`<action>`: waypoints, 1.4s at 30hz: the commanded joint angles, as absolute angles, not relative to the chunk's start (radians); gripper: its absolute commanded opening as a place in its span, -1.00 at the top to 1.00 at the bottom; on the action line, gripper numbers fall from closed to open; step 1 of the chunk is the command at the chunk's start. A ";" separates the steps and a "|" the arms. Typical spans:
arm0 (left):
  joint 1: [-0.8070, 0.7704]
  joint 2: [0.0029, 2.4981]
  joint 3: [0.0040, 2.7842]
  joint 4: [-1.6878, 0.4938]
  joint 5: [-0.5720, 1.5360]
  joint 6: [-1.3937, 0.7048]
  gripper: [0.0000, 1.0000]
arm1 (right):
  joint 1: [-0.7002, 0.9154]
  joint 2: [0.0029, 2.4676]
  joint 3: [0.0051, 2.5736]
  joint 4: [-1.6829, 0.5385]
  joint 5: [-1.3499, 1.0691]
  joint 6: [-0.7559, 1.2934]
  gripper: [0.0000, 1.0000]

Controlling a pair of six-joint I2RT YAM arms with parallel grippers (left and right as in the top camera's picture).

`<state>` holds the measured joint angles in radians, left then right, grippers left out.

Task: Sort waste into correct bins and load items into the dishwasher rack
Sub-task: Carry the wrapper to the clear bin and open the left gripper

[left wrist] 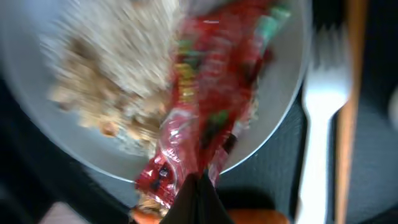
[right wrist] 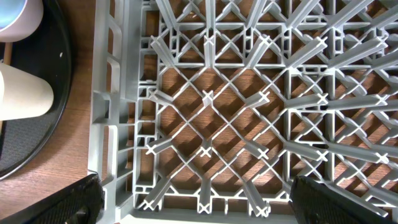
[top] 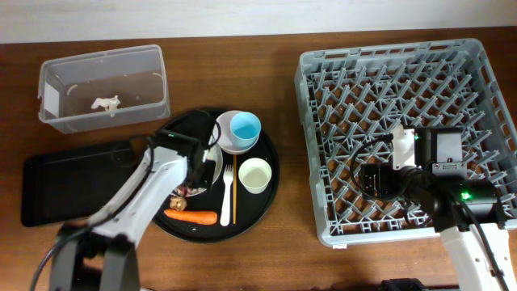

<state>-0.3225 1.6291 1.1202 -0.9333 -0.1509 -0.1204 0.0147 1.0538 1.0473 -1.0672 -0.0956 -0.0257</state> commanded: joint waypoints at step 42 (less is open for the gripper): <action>0.020 1.693 1.318 -0.361 -0.041 -0.089 -0.34 | 0.020 1.054 1.064 -1.068 -0.104 -0.017 -0.98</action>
